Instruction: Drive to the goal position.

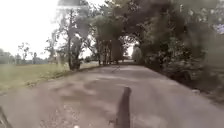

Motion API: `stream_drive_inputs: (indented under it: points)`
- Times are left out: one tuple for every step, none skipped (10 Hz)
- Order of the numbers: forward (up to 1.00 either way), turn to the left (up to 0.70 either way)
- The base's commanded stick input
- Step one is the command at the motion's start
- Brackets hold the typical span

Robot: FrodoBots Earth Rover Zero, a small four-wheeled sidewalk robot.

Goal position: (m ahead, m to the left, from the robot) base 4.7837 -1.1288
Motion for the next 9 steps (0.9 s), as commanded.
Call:
stream_drive_inputs:
  points:
    - [1.0,-0.12]
    - [1.0,-0.12]
    - [1.0,-0.12]
    - [1.0,-0.12]
    - [1.0,-0.12]
    - [1.0,-0.12]
    - [1.0,-0.12]
    - [1.0,-0.12]
    - [1.0,-0.1]
